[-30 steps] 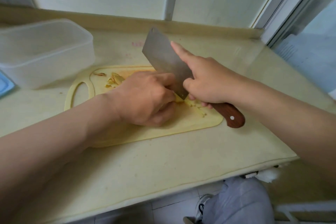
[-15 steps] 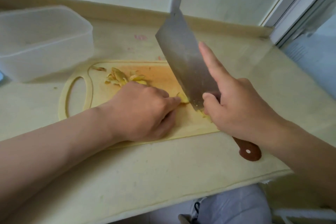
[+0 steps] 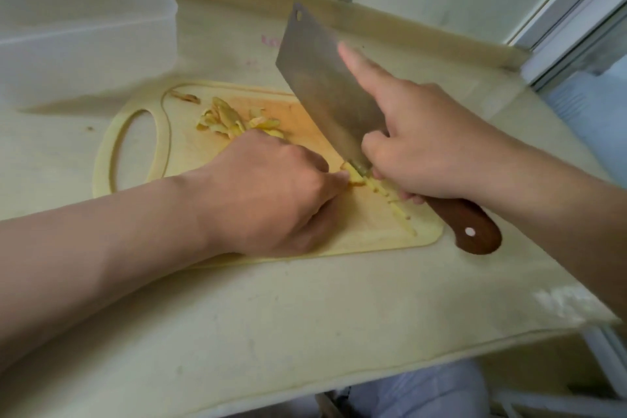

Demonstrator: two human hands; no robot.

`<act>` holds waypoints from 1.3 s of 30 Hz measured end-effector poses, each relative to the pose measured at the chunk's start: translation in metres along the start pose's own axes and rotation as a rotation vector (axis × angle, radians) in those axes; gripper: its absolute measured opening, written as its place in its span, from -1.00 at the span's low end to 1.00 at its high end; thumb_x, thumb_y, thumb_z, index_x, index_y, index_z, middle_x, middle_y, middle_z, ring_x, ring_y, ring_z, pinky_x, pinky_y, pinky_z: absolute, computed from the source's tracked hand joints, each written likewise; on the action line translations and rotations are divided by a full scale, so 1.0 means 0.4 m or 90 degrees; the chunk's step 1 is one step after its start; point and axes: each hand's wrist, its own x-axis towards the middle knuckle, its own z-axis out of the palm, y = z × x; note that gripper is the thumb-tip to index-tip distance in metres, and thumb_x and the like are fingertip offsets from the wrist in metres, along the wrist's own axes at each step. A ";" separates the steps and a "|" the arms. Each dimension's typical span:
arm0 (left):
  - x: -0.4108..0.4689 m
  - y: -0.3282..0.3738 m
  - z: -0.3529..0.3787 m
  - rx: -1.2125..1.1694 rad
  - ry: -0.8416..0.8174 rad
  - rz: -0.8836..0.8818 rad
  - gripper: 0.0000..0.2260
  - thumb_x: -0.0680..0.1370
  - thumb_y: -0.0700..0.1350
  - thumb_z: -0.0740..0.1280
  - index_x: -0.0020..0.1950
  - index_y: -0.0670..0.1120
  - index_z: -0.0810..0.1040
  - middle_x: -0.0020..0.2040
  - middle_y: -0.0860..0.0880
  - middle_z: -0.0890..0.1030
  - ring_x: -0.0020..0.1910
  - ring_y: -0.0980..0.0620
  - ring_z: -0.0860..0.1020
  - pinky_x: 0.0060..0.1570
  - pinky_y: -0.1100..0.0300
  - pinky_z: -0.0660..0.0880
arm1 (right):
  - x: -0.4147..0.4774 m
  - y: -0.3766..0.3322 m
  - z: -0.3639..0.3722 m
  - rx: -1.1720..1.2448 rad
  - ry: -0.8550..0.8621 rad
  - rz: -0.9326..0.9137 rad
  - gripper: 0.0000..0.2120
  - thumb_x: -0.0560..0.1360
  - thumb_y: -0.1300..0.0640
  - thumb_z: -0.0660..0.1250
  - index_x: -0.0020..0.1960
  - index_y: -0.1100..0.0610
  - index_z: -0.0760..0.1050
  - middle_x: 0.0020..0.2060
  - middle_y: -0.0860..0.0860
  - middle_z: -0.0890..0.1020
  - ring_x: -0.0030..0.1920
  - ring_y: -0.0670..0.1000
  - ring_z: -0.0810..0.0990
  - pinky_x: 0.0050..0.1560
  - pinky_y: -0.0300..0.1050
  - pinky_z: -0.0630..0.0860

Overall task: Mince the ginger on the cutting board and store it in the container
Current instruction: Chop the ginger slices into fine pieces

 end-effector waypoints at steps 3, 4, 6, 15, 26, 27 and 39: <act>-0.006 0.000 -0.003 0.010 -0.003 0.002 -0.54 0.61 0.04 -0.01 -0.02 -0.09 0.67 -0.36 -0.02 0.54 -0.43 -0.24 0.53 -0.53 0.15 0.37 | -0.051 0.021 0.027 0.037 0.085 -0.007 -0.09 0.59 0.26 0.20 0.60 -0.44 -0.19 -0.40 0.13 0.66 -0.50 0.08 0.61 -0.36 0.17 0.64; -0.007 0.000 -0.002 0.011 -0.005 0.001 -0.54 0.61 0.04 -0.01 -0.02 -0.08 0.67 -0.36 -0.02 0.54 -0.42 -0.24 0.53 -0.54 0.15 0.38 | -0.076 0.029 0.033 0.048 0.100 0.003 -0.10 0.61 0.24 0.21 0.57 -0.48 -0.21 -0.39 0.15 0.66 -0.48 0.11 0.61 -0.36 0.18 0.62; -0.006 -0.001 0.001 0.014 -0.004 0.000 -0.54 0.61 0.03 -0.01 -0.01 -0.09 0.67 -0.35 -0.02 0.54 -0.42 -0.23 0.53 -0.53 0.16 0.36 | -0.116 0.039 0.038 0.068 0.107 0.020 -0.09 0.63 0.23 0.22 0.53 -0.55 -0.22 -0.37 0.19 0.66 -0.48 0.15 0.58 -0.37 0.17 0.59; -0.003 -0.002 0.006 0.026 -0.008 -0.017 -0.54 0.61 0.04 -0.01 -0.01 -0.09 0.67 -0.37 -0.01 0.52 -0.43 -0.24 0.52 -0.45 0.21 0.18 | -0.061 0.029 -0.003 -0.003 -0.016 0.022 -0.10 0.60 0.22 0.21 0.53 -0.55 -0.18 -0.36 0.08 0.68 -0.52 0.02 0.61 -0.42 -0.04 0.63; -0.004 -0.001 0.000 0.007 -0.016 -0.018 -0.55 0.60 0.04 0.01 0.01 -0.09 0.68 -0.38 0.00 0.51 -0.45 -0.21 0.52 -0.51 0.20 0.30 | -0.111 0.044 0.028 0.018 0.087 0.009 -0.10 0.61 0.22 0.22 0.55 -0.52 -0.21 -0.37 0.14 0.68 -0.48 0.09 0.59 -0.33 0.06 0.59; -0.005 -0.002 0.001 0.012 -0.015 -0.019 -0.53 0.60 0.04 0.00 0.01 -0.08 0.68 -0.37 0.00 0.51 -0.44 -0.21 0.52 -0.50 0.20 0.30 | -0.123 0.044 0.025 0.019 0.080 0.016 -0.10 0.61 0.21 0.23 0.53 -0.56 -0.20 -0.37 0.15 0.68 -0.48 0.10 0.59 -0.31 0.06 0.58; -0.003 0.005 -0.004 0.014 -0.014 -0.018 -0.49 0.61 0.06 -0.05 0.05 -0.09 0.68 -0.35 -0.01 0.55 -0.43 -0.24 0.54 -0.48 0.19 0.25 | -0.007 0.001 0.007 -0.021 0.023 -0.027 -0.08 0.53 0.28 0.19 0.65 -0.34 -0.15 -0.39 0.07 0.67 -0.52 0.00 0.61 -0.37 0.05 0.65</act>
